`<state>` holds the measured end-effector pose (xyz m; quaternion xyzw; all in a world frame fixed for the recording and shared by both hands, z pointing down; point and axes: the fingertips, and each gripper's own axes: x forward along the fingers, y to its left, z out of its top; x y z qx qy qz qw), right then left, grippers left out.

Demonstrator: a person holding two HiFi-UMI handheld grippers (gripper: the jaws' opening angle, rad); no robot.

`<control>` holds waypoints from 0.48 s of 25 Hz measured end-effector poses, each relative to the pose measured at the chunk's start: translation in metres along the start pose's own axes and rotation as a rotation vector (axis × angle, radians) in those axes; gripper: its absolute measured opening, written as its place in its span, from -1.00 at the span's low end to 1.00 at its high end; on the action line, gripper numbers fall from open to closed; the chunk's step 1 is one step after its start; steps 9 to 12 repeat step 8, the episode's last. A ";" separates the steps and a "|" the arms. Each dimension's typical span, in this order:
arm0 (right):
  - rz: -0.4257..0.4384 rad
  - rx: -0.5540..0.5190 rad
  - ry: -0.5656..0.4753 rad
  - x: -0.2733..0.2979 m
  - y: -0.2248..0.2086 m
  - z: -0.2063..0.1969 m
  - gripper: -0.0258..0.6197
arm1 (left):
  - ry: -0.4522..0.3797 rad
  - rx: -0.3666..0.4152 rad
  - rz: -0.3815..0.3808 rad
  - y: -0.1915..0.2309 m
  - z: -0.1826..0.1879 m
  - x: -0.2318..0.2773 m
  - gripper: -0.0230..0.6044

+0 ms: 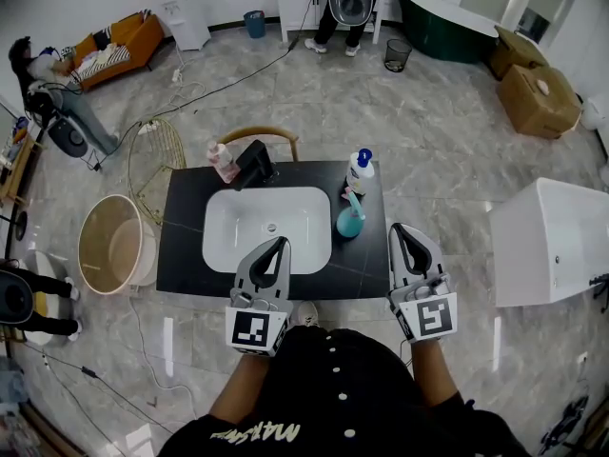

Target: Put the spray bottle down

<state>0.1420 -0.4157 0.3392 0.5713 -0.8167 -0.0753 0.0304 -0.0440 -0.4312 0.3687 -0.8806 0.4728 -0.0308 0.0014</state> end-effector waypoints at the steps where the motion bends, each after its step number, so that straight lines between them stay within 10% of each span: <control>1: 0.000 0.000 -0.001 0.000 0.000 0.001 -0.93 | 0.000 0.000 0.000 -0.001 0.000 0.000 -0.87; 12: 0.001 -0.003 -0.005 -0.001 -0.001 0.002 -0.94 | 0.000 -0.007 -0.006 -0.004 0.001 0.000 -0.87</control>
